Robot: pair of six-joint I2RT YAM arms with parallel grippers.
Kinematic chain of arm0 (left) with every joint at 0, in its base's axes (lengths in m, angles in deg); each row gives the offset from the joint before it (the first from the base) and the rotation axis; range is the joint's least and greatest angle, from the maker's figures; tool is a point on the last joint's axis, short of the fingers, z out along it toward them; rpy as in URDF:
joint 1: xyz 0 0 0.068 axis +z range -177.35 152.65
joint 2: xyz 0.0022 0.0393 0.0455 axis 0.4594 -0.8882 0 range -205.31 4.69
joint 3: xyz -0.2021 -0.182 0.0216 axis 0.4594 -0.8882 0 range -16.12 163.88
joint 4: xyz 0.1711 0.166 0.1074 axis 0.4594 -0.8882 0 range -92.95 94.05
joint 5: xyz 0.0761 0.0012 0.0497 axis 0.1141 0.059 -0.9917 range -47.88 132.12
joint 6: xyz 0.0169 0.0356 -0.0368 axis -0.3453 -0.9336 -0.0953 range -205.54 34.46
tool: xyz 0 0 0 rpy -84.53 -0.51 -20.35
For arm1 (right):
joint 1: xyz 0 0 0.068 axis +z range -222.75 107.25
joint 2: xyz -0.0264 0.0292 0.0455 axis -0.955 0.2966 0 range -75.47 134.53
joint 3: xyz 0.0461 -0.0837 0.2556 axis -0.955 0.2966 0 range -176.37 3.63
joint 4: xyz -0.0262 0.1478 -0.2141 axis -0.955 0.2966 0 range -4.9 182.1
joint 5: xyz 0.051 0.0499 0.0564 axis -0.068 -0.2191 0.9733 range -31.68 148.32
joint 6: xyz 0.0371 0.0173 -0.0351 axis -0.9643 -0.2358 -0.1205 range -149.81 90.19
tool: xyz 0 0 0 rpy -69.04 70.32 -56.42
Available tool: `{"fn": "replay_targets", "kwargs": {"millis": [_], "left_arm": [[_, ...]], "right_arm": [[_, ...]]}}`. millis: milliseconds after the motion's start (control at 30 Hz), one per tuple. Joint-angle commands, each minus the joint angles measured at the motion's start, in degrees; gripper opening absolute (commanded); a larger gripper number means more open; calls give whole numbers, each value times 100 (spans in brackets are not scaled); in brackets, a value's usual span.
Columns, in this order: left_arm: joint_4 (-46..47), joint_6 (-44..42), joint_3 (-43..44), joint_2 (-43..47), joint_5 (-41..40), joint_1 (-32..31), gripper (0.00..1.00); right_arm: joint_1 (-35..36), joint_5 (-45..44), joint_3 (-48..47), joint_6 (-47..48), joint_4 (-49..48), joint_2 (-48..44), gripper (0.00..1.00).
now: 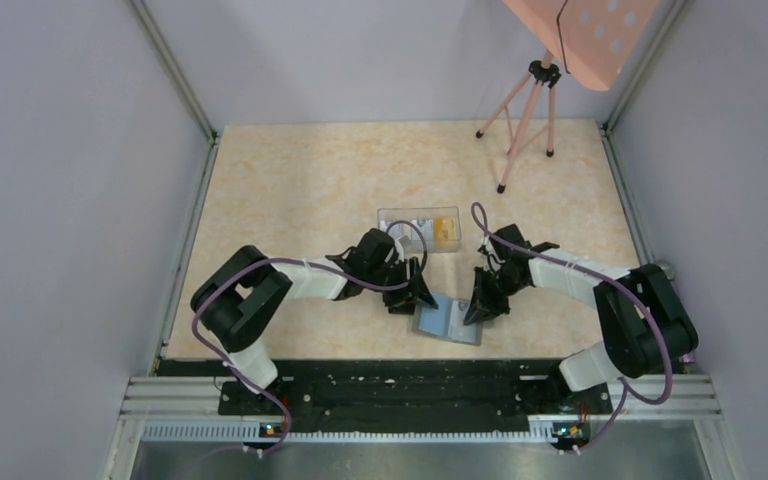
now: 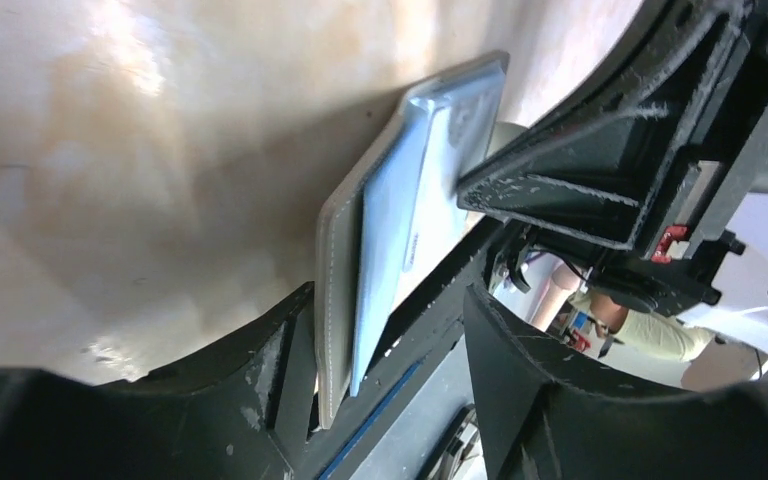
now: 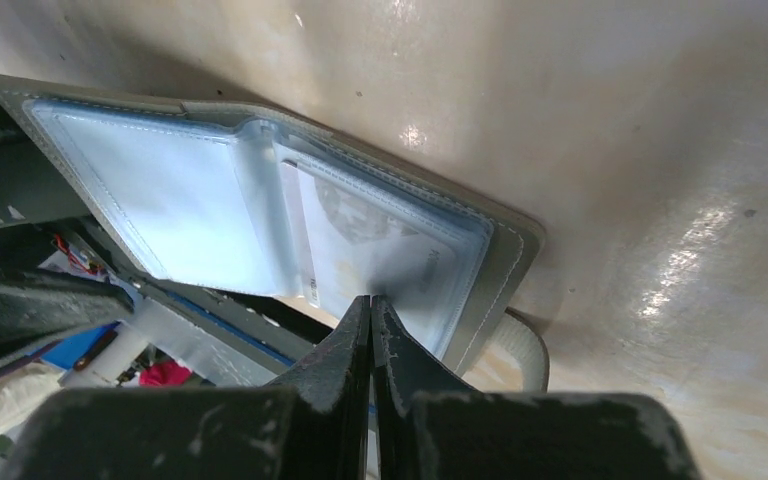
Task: Put the credit cards into the card holder
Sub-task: Close the card holder at the center of the board.
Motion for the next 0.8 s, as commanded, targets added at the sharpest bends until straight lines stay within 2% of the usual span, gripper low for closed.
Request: {"fn": "replay_targets", "kwargs": {"millis": [0, 133, 200, 300, 333, 467, 633, 767], "left_arm": [[458, 183, 155, 250, 194, -173, 57], [233, 149, 264, 341, 97, -295, 49], [-218, -67, 453, 302, -55, -364, 36], [-1032, -354, 786, 230, -415, -419, 6], [-1252, -414, 829, 242, -523, -419, 1], [-2360, -854, 1025, 489, -1128, -403, 0], [-4369, -1681, 1723, 693, -2293, -391, 0], [-5141, -1832, 2039, 737, -2832, -393, 2]], "right_arm": [[66, -382, 117, 41, -218, 161, 0], [65, -336, 73, 29, -222, 169, 0], [65, -312, 44, 38, -206, 169, 0], [69, -248, -37, 48, -164, 131, 0], [67, -204, -71, 65, -157, 104, 0], [73, -50, -245, 99, -148, -63, 0], [67, 56, -405, 124, -141, -249, 10], [71, 246, -399, 109, -335, -178, 14]]}}
